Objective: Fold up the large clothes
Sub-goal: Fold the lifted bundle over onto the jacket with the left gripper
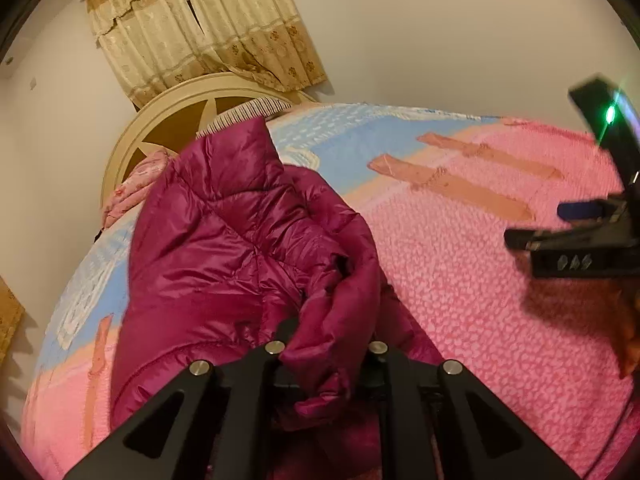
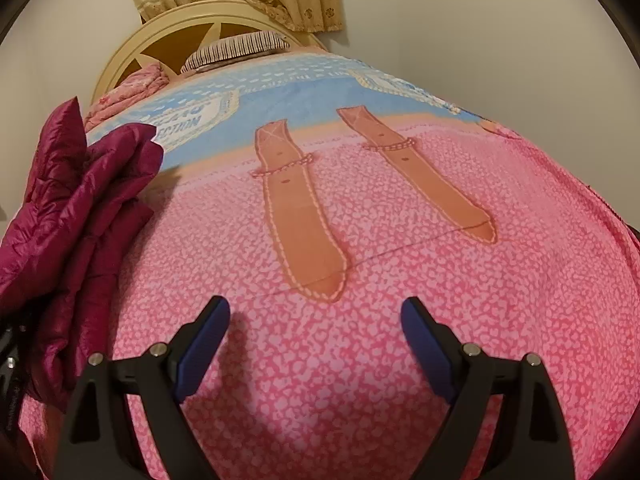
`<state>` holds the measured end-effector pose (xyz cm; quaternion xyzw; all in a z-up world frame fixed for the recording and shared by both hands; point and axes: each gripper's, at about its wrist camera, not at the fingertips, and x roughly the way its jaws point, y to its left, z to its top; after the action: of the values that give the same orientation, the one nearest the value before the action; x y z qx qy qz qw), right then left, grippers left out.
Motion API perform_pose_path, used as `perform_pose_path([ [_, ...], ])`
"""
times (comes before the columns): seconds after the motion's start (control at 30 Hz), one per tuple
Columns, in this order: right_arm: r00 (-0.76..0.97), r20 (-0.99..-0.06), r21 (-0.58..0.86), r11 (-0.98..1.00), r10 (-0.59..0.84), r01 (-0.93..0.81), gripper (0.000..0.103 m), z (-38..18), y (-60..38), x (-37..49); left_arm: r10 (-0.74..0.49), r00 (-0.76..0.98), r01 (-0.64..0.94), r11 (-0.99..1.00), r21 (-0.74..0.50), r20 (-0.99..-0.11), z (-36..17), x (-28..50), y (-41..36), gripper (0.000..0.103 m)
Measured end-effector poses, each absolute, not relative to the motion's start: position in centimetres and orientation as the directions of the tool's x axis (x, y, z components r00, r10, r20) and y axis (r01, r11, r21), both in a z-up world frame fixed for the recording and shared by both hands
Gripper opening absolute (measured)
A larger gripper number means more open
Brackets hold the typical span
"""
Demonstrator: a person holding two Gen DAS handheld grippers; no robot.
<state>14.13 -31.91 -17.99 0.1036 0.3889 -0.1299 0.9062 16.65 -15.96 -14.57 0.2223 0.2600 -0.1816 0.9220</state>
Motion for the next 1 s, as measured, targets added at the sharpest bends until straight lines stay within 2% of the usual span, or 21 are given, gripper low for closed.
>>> perform_pose_path([
  [0.1, 0.663, -0.73, 0.075, 0.944, -0.167, 0.32, 0.092, -18.2, -31.7, 14.0, -0.234, 0.805, 0.452, 0.837, 0.308, -0.544, -12.8, 15.3, -16.3, 0.03],
  [0.13, 0.664, -0.729, 0.071, 0.945, -0.169, 0.319, 0.093, -18.3, -31.6, 14.1, -0.262, 0.81, 0.459, 0.84, 0.289, -0.525, -11.6, 14.4, -15.8, 0.044],
  [0.17, 0.664, -0.728, 0.068, 0.946, -0.171, 0.318, 0.093, -18.4, -31.6, 14.3, -0.279, 0.819, 0.459, 0.843, 0.281, -0.502, -10.7, 13.6, -15.5, 0.064],
  [0.2, 0.664, -0.727, 0.064, 0.946, -0.174, 0.317, 0.094, -18.4, -31.6, 14.3, -0.288, 0.833, 0.451, 0.848, 0.278, -0.473, -9.8, 12.7, -15.0, 0.076],
  [0.23, 0.663, -0.727, 0.058, 0.947, -0.177, 0.316, 0.094, -18.5, -31.5, 14.4, -0.294, 0.841, 0.446, 0.852, 0.274, -0.453, -9.2, 12.2, -14.8, 0.092],
  [0.33, 0.659, -0.729, 0.04, 0.949, -0.187, 0.313, 0.095, -18.6, -31.3, 14.5, -0.304, 0.861, 0.427, 0.869, 0.252, -0.409, -7.3, 11.2, -12.5, 0.092],
  [0.47, 0.665, -0.725, 0.063, 0.945, -0.178, 0.321, 0.092, -18.2, -31.6, 14.4, -0.164, 0.908, 0.269, 0.933, 0.237, -0.385, -6.4, 13.8, -7.2, 0.092],
  [0.53, 0.674, -0.722, 0.092, 0.943, -0.157, 0.319, 0.081, -17.5, -31.7, 14.4, -0.064, 0.909, 0.166, 0.962, 0.217, -0.412, -6.5, 16.6, -4.4, 0.092],
  [0.63, 0.705, -0.696, 0.106, 0.951, -0.138, 0.291, 0.081, -15.3, -30.8, 15.1, 0.098, 0.874, -0.031, 0.989, 0.147, -0.475, -7.6, 22.1, 0.5, 0.092],
  [0.73, 0.745, -0.659, 0.122, 0.963, -0.103, 0.241, 0.078, -12.0, -28.8, 16.7, 0.193, 0.815, -0.158, 0.981, 0.111, -0.546, -9.0, 26.4, 3.2, 0.092],
  [0.9, 0.814, -0.581, 0.108, 0.99, -0.01, 0.09, 0.077, -4.2, -22.2, 20.6, 0.212, 0.757, -0.23, 0.972, 0.052, -0.618, -10.5, 30.3, 4.4, 0.092],
  [1.0, 0.822, -0.57, 0.069, 0.996, 0.0, 0.048, 0.077, -1.8, -18.0, 23.7, 0.195, 0.743, -0.239, 0.971, 0.018, -0.64, -10.6, 31.4, 3.5, 0.092],
])
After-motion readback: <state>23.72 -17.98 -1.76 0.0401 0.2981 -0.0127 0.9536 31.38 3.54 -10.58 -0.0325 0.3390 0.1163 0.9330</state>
